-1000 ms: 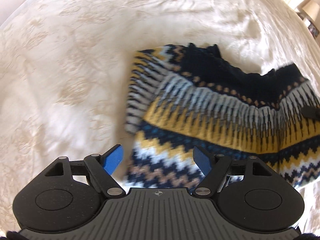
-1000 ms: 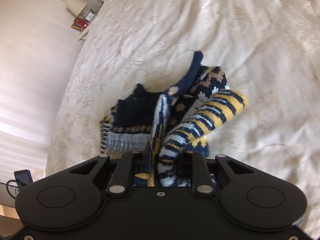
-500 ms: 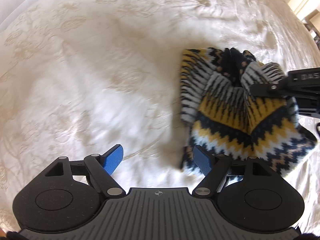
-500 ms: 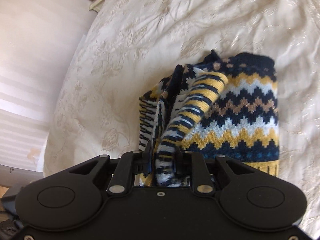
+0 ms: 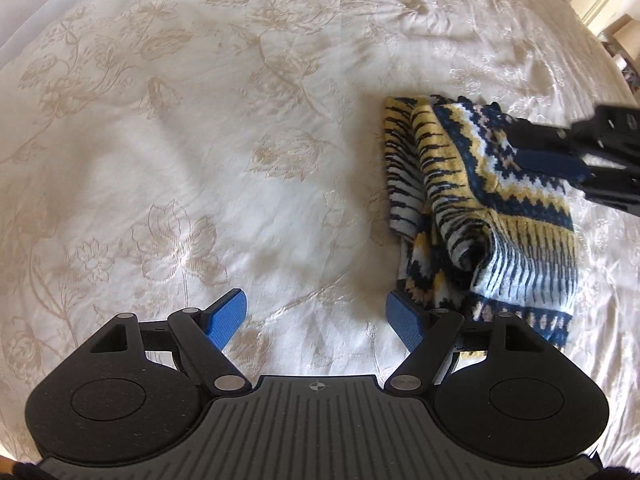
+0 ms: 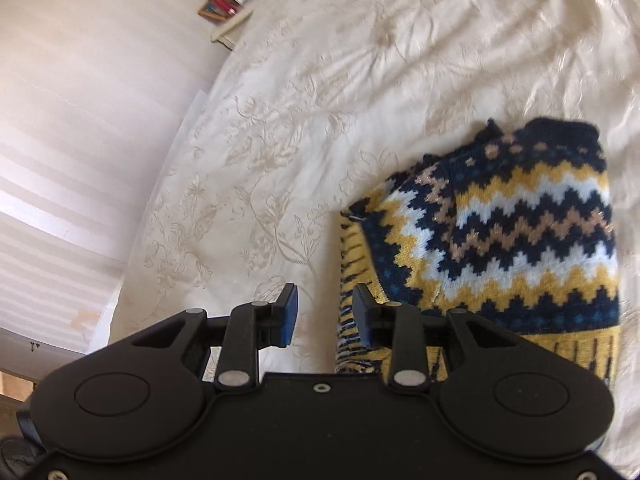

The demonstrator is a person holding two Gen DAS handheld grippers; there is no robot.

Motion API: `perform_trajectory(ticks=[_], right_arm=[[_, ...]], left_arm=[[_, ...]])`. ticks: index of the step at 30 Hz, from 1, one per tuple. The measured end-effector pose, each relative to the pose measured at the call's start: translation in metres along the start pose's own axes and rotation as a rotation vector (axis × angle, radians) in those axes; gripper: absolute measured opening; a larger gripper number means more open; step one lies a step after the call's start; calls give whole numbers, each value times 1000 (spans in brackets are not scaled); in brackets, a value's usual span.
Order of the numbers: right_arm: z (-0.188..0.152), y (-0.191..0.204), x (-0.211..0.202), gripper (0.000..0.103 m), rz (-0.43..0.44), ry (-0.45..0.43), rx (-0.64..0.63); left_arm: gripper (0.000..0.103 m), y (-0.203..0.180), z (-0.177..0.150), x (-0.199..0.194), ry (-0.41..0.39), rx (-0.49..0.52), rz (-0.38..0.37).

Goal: Fold small clothes

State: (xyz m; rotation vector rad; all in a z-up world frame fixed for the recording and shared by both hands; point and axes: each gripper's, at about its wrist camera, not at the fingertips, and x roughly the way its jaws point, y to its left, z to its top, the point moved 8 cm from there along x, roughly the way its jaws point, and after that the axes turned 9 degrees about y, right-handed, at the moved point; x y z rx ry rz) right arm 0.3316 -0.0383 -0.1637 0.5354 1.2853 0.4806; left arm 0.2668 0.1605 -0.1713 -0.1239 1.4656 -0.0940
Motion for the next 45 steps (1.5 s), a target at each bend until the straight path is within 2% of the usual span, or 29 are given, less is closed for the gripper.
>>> perform_trajectory(ticks=[3,6,7,11,15,17,24,25,27,28,31,35,39,42,43,45], right_arm=[[-12,-4,-18,55,-68,-23,-63],[-33,-6,-29,57,-161,-21,-169],[-43,-4,-31,59,-199,-16,-222],[-88,11,-28,79,-334,-19,-442],[-126,29,-8,82,-496,-35,-687],[-139,34,7,81,-557,-18,-796],[-163,41,46,78,-683,23,-1086],[-164,39,51,73,-712,27,-1125],[-165,37,54,44,-745,32,-1185],[-162,36,53,14,-737,40,-1175],[-144,36,30,14,-655,-12,-1015],[-126,37,-2,14,-601,-109,-857],[-121,34,-12,14,-568,-118,-815],[-125,33,-10,14,-552,-100,-810],[-126,33,-8,14,-549,-94,-810],[-128,33,-6,14,-544,-86,-805]], left_arm=[[76,-4,12,-2,-5,24,-22],[76,-13,26,-1,3,45,-63],[76,-18,31,0,7,49,-81],[76,-42,52,7,29,62,-175],[76,-63,67,20,69,66,-241],[76,-70,70,24,86,73,-250],[76,-79,60,28,138,83,-305],[76,-79,58,29,145,78,-311],[76,-77,55,31,164,57,-330],[76,-77,53,32,173,49,-340],[76,-79,50,36,203,25,-371],[76,-87,50,44,231,6,-424],[76,-98,61,54,226,-41,-486],[74,-103,73,67,217,-65,-479],[68,-103,77,70,209,-65,-465],[51,-104,83,75,180,-45,-404]])
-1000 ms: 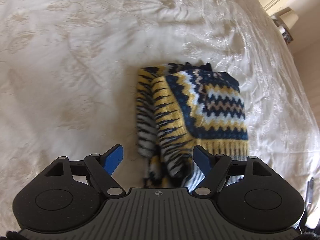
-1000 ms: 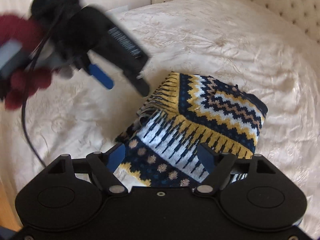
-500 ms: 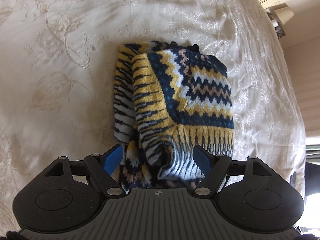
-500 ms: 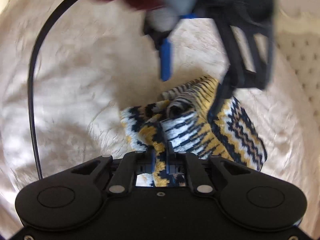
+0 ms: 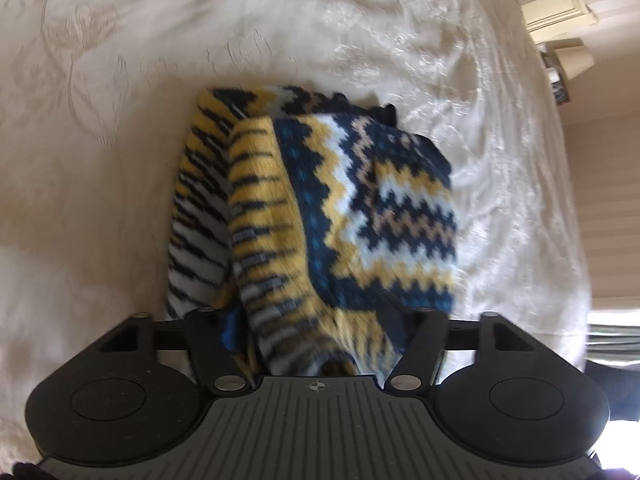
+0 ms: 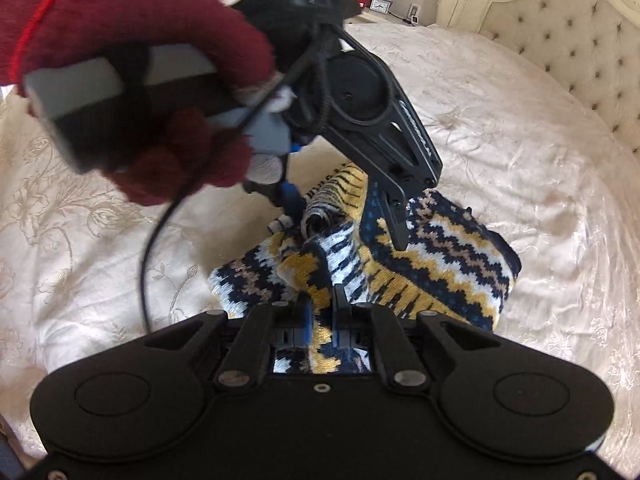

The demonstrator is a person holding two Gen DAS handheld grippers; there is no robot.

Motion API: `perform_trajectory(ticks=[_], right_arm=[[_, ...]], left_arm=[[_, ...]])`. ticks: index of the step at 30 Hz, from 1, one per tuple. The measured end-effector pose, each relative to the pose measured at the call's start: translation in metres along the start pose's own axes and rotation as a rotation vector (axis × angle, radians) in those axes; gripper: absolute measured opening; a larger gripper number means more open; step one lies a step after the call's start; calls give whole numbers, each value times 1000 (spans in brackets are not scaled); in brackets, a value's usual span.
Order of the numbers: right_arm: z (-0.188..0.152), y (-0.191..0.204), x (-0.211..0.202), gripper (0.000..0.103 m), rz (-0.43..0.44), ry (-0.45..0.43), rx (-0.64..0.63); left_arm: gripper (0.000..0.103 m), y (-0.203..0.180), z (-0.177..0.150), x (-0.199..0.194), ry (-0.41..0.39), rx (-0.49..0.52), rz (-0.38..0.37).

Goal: Fold small clothes

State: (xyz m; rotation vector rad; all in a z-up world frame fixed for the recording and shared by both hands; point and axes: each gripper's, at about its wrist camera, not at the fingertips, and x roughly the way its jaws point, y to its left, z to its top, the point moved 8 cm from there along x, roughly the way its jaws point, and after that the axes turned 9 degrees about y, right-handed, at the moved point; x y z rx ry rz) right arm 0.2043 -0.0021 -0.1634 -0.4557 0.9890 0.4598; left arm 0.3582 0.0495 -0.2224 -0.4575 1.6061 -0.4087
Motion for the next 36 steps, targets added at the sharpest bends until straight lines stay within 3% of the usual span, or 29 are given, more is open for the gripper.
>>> perform_trajectory(ticks=[2,4,9,13,15,17,18,21,23,24,26,28,32,36], right_arm=[[0,1,-1,14,8,3,11],[1,2,-1,14,11,5,19],[10,5,-14,14,20,-39,42],[21,19,-2,15,60,-31,21],[21,29,23,16,77,36,-10],[16,39,49,28,100,110,-46],[13,43,58,29,112,147,-61],[14,43,54,54,186,126,-36],[16,34,39,69,254,80,27],[16,28,33,69,278,61,64],[13,6,21,72,308,33,166],[9,-22,13,79,321,8,286],[-2,-86,13,87,297,-9,520],[-14,-141,38,88,313,14,715]], left_arm=[[14,-1,4,-1,-41,46,33],[13,-5,5,-6,-58,76,31],[12,-33,3,-50,-165,291,53],[13,-9,12,-41,-128,255,92],[14,12,15,-23,-84,203,131],[28,28,14,-14,-75,160,151],[29,32,13,-15,-87,141,138],[30,37,8,-24,-118,117,81],[34,34,3,-35,-160,141,78],[36,33,0,-42,-191,157,82],[53,30,-7,-56,-246,173,86],[63,27,-15,-63,-258,175,72],[63,26,-34,-62,-234,164,50],[63,27,-53,-45,-173,143,23]])
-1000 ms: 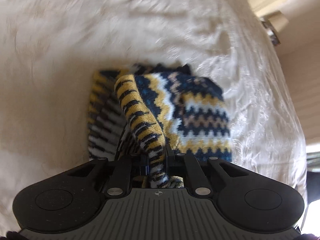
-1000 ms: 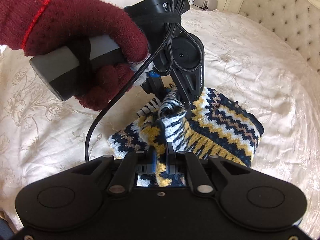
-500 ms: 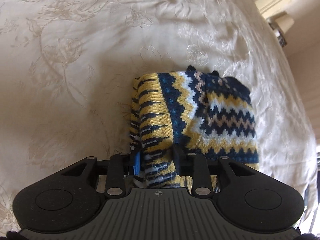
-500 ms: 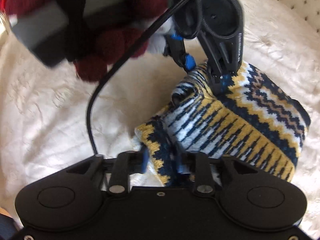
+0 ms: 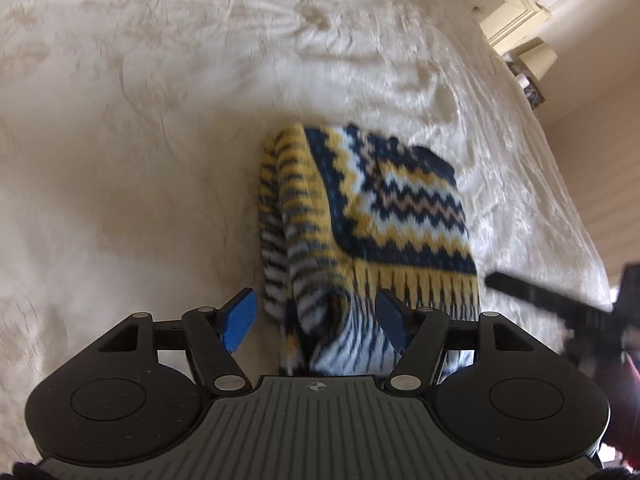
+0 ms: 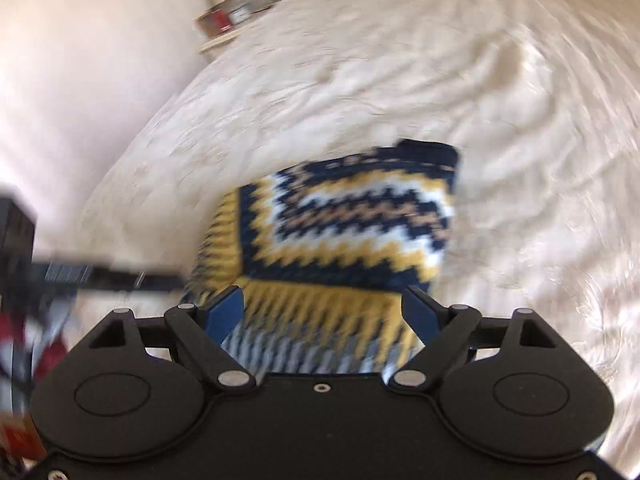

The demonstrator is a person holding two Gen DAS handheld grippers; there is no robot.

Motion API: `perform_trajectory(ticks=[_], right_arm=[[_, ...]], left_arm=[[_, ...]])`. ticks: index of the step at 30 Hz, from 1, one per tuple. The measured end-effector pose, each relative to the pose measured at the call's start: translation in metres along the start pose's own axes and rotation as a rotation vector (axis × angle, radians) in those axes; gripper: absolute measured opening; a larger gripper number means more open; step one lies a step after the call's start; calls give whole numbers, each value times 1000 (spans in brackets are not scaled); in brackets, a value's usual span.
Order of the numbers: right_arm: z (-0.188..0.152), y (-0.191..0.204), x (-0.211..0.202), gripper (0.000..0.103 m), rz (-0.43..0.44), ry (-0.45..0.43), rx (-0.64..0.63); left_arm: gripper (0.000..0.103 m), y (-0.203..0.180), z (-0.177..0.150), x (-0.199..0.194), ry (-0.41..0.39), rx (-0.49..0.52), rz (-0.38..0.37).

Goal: Fold small clothes

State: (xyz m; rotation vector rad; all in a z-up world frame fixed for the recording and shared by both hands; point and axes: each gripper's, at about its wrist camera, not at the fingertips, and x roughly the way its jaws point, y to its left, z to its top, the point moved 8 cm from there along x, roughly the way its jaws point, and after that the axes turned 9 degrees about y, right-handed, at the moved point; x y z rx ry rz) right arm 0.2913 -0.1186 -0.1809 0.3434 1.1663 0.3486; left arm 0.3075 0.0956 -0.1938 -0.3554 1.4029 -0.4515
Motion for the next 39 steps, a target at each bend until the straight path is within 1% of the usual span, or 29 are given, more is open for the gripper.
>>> perform_trajectory(ticks=[2,4,7,12,14,16,18,21,22,24,25,26,29,32,35,39], right_arm=[[11,-25,10,88,29,13,98],[16,-42,20,88,65,30,179],[19,-56,34,88,113,60,253],[19,-66,60,89,201,104,314],[18,-67,70,89,227,120,327],[17,-66,77,90,261,136,335],[17,-64,84,94,296,151,343],[18,-62,88,95,338,154,348],[18,-62,88,94,350,153,355],[18,-63,87,71,371,160,364],[18,-63,86,56,356,169,358],[17,-63,85,54,341,176,348],[16,-58,72,50,348,171,368],[12,-50,54,49,357,163,368],[-4,-47,30,49,339,175,353],[-42,-58,-4,49,312,200,349]], left_arm=[[63,1,-12,8,24,-23,-16],[63,0,-21,15,46,-26,-26],[64,-3,-27,25,68,-23,-39],[65,-3,-24,50,97,-53,-68],[70,-4,-19,59,99,-68,-93],[72,-6,-16,67,105,-80,-127],[76,-6,-13,74,120,-98,-142],[77,-8,-10,77,134,-108,-181],[76,-7,-9,77,133,-116,-197],[64,-9,-9,77,144,-139,-258],[52,-9,-9,77,148,-148,-282],[47,-9,-10,75,147,-152,-293],[46,-16,-15,66,137,-142,-312],[46,-33,-27,57,147,-127,-342],[46,-59,-53,51,173,-74,-349],[47,-92,-103,51,217,-26,-353]])
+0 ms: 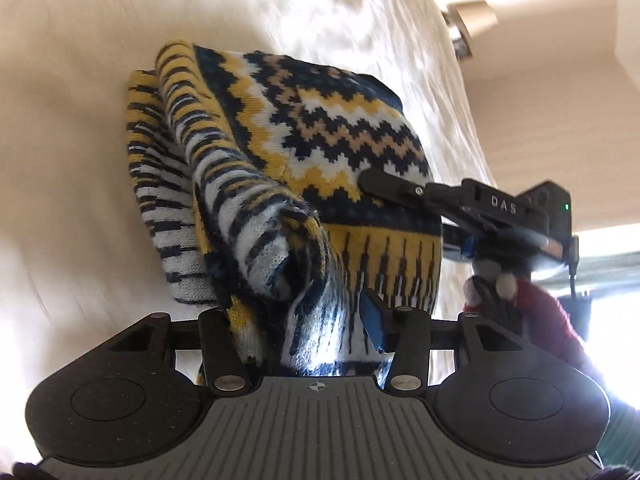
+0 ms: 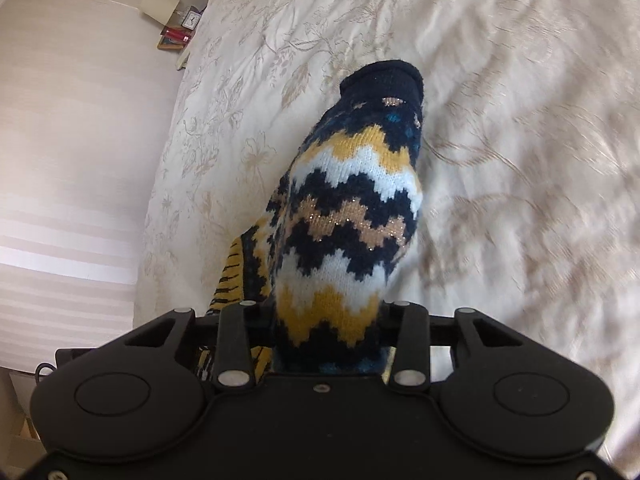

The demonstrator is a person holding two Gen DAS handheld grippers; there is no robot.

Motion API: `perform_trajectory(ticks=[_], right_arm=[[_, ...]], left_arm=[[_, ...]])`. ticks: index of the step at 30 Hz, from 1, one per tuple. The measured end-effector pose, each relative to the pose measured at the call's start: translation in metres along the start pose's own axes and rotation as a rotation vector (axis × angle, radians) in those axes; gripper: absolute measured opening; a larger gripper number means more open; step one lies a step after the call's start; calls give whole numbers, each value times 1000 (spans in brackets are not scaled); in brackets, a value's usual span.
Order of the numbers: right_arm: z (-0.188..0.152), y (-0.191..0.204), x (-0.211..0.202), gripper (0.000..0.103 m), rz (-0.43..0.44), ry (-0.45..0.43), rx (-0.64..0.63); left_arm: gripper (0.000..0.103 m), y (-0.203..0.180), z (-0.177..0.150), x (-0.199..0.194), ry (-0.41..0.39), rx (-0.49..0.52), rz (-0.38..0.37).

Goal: Fold small clothes

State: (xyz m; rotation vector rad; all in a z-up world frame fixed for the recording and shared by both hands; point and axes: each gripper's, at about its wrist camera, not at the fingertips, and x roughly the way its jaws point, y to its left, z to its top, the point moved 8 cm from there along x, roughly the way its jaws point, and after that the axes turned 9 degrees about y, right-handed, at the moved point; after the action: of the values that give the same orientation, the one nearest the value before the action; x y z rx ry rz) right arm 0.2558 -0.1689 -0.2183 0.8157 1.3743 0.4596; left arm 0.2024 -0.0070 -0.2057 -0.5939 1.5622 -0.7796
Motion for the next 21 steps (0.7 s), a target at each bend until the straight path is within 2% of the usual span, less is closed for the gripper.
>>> perform_trajectory(ticks=[4,7,9,11,13,17,21], right_arm=[[-43,-25,-27,50,-35,32,8],[-70,-47,-40,55,-65,57,16],[-83,-61,-44,63,-131,61,2],[-90,-71,-48,69,-189,51,-23],[-95,-75,-53,75,-196,27,-29],[-107,-76,-75,78,-198,-43,-49],[-114,-80,-99,81,-209,-122,-53]], left_arm=[[47,-18,-43,27,39,-7,14],[47,-19,-69,46,55,13,136],[47,-13,-80,53,47,16,240],[49,-12,-88,50,16,7,289],[49,-14,-92,41,-20,10,339],[49,-32,-105,15,-112,88,436],[49,-60,-113,-11,-203,186,458]])
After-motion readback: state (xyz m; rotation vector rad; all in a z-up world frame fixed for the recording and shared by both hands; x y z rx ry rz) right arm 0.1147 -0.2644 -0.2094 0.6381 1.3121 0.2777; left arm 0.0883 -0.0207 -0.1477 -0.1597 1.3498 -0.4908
